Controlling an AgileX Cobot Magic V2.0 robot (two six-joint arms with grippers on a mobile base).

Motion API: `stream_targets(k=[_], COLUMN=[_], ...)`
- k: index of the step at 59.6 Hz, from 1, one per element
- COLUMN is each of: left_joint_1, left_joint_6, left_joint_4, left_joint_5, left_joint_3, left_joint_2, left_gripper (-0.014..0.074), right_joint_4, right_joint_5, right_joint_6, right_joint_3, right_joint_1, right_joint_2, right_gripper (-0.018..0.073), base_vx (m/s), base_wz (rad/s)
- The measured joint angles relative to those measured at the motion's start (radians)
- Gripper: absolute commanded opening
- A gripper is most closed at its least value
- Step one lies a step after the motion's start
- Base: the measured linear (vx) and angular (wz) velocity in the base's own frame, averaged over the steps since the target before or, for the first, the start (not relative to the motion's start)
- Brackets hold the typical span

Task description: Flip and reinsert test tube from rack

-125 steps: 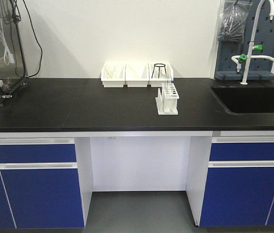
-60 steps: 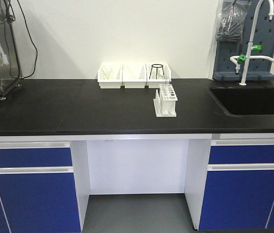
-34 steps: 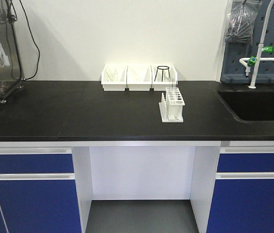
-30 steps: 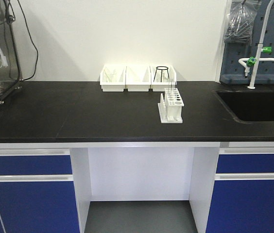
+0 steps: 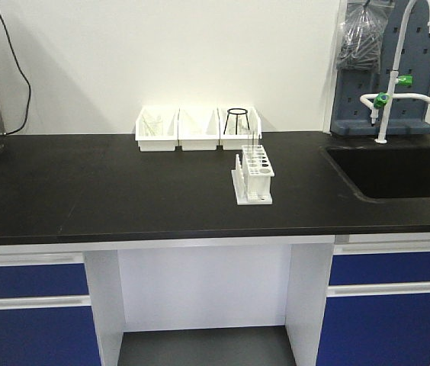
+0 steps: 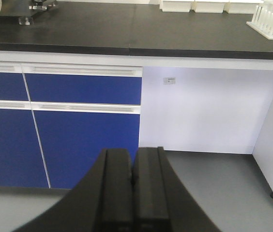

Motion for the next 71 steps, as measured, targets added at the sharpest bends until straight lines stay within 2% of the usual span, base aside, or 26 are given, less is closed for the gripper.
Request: stream_targets(k=[71], left_joint_1=[0.000], left_joint_6=[0.000], left_joint_4=[0.000], left_joint_5=[0.000], left_joint_3=[0.000], left_joint_2=[0.000], left_gripper=[-0.0006], right_joint_4=[0.000], right_joint_5=[0.000], right_joint_6=[0.000], right_joint_3=[0.000], right_joint_1=[0.000], right_joint_2=[0.000], right_gripper=[-0.0008], base_vx=[0.26], base_wz=[0.03])
